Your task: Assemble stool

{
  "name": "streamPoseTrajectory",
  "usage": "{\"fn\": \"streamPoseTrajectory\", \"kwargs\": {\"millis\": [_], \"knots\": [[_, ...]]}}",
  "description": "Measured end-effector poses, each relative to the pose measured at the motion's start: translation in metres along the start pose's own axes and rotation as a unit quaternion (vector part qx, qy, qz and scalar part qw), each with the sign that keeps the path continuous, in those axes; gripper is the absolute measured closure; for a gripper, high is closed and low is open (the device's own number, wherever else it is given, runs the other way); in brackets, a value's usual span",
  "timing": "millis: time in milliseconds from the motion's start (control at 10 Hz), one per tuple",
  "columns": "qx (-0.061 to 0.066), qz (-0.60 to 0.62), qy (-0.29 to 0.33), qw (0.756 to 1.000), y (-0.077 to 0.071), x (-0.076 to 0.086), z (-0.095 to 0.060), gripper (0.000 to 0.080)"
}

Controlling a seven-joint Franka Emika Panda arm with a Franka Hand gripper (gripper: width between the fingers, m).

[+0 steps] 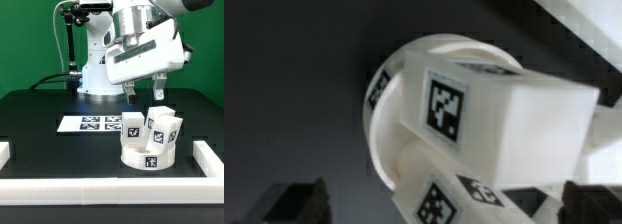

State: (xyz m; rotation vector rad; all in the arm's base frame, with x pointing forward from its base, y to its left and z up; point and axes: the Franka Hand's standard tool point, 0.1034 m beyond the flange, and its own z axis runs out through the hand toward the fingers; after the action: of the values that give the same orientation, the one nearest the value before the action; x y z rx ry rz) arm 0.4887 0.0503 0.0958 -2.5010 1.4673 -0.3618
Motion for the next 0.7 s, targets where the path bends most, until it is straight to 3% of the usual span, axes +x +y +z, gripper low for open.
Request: {"fn": "streamPoseTrajectory", "kwargs": {"millis": [300, 700], "knots": [[-0.001, -0.108, 0.006, 0.994, -0.006, 0.003, -0.001, 0.0151], [0.022, -0.32, 0.021, 0.947, -0.027, -0.015, -0.028, 0.0151]]}}
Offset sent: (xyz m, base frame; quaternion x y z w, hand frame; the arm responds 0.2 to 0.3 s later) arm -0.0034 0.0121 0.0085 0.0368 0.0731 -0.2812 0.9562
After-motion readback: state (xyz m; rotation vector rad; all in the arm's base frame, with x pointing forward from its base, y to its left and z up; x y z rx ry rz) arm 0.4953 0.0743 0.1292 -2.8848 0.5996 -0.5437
